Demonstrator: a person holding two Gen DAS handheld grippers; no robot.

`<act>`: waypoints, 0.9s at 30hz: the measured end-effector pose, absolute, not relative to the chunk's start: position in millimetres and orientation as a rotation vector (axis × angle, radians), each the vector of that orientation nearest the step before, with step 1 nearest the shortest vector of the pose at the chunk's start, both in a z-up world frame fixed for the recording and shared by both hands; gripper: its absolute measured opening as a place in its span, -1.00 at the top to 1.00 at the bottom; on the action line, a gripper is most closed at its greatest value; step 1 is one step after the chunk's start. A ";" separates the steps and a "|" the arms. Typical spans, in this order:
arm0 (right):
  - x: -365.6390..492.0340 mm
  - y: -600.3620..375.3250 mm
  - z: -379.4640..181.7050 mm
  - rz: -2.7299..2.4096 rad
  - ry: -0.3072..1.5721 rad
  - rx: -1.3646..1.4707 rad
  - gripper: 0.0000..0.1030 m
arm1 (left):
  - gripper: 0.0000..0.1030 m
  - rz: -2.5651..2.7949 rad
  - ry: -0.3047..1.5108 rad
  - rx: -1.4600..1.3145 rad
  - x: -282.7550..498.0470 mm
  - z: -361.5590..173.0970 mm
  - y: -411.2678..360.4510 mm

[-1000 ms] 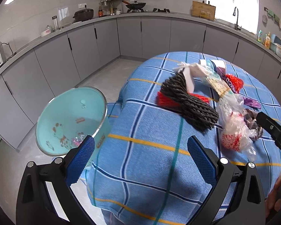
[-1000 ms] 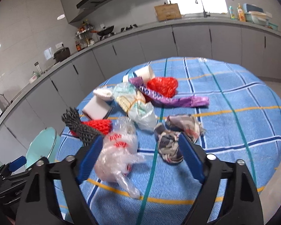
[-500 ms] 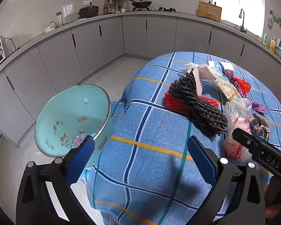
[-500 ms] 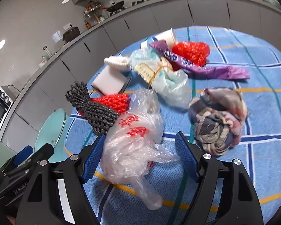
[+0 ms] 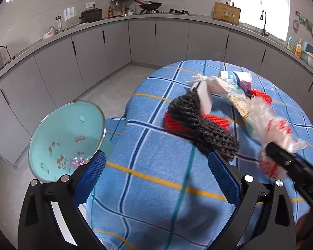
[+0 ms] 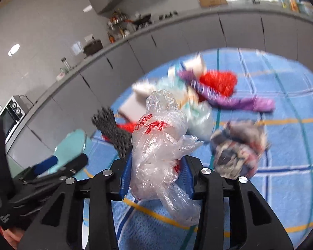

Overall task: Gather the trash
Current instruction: 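Grasp the clear red-printed bag with the right tool while the left tool grasps the black mesh net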

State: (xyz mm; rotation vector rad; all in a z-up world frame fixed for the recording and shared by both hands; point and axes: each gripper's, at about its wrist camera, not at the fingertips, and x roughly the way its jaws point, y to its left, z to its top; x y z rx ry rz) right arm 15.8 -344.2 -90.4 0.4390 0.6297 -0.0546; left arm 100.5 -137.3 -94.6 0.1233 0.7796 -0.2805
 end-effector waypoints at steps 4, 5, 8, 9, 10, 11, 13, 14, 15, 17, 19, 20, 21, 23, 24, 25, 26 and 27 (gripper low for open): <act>2.0 -354.6 -77.1 -0.127 0.544 0.395 0.18 | -0.81 -0.298 0.780 0.106 106.7 -93.0 -152.4; 2.0 -357.9 -76.7 -0.137 0.541 0.395 0.18 | -0.77 -0.306 0.785 0.099 109.7 -94.0 -159.7; -0.1 -371.9 -80.5 -0.162 0.545 0.426 0.18 | -0.70 -0.315 0.804 0.074 116.4 -98.1 -175.3; -0.8 -375.8 -82.7 -0.168 0.549 0.436 0.18 | -0.69 -0.315 0.810 0.059 118.9 -100.1 -180.5; -0.7 -378.8 -84.5 -0.174 0.552 0.442 0.18 | -0.69 -0.313 0.816 0.047 121.5 -102.2 -185.2; -1.6 -381.2 -85.7 -0.178 0.554 0.449 0.18 | -0.69 -0.307 0.824 0.032 125.2 -105.3 -190.9; -2.5 -386.1 -88.9 -0.184 0.560 0.460 0.18 | -0.69 -0.299 0.842 0.007 130.4 -111.1 -198.6; -2.7 -388.0 -89.8 -0.186 0.561 0.464 0.18 | -0.68 -0.296 0.857 -0.005 133.3 -115.4 -202.8; -2.4 -388.5 -90.1 -0.187 0.562 0.467 0.17 | -0.61 -0.290 0.871 -0.010 134.9 -119.6 -205.2; -2.3 -391.2 -91.9 -0.191 0.565 0.473 0.17 | -0.42 -0.291 0.899 -0.015 137.5 -128.9 -209.9; -2.4 -392.2 -93.2 -0.197 0.568 0.482 0.17 | -0.23 -0.296 0.924 -0.018 138.9 -137.2 -210.1; -3.0 -392.7 -94.2 -0.199 0.569 0.485 0.17 | -0.08 -0.290 0.909 -0.013 138.4 -137.7 -208.5; -3.9 -391.2 -93.7 -0.200 0.569 0.487 0.17 | 0.03 -0.297 0.909 -0.016 137.9 -138.0 -206.5; -2.6 -390.7 -94.1 -0.201 0.572 0.491 0.17 | 0.17 -0.322 0.926 -0.057 138.8 -138.0 -198.4; -2.4 -389.1 -94.1 -0.198 0.573 0.491 0.17 | 0.26 -0.330 0.926 -0.060 138.0 -137.4 -196.5; -0.7 -388.7 -94.0 -0.197 0.572 0.489 0.17 | 0.30 -0.341 0.923 -0.054 136.6 -136.4 -194.8; -0.7 -386.8 -93.4 -0.195 0.571 0.485 0.17 | 0.35 -0.352 0.913 -0.035 133.5 -134.5 -192.4; -0.7 -385.8 -92.8 -0.194 0.569 0.483 0.17 | 0.36 -0.356 0.903 -0.021 130.7 -132.8 -190.3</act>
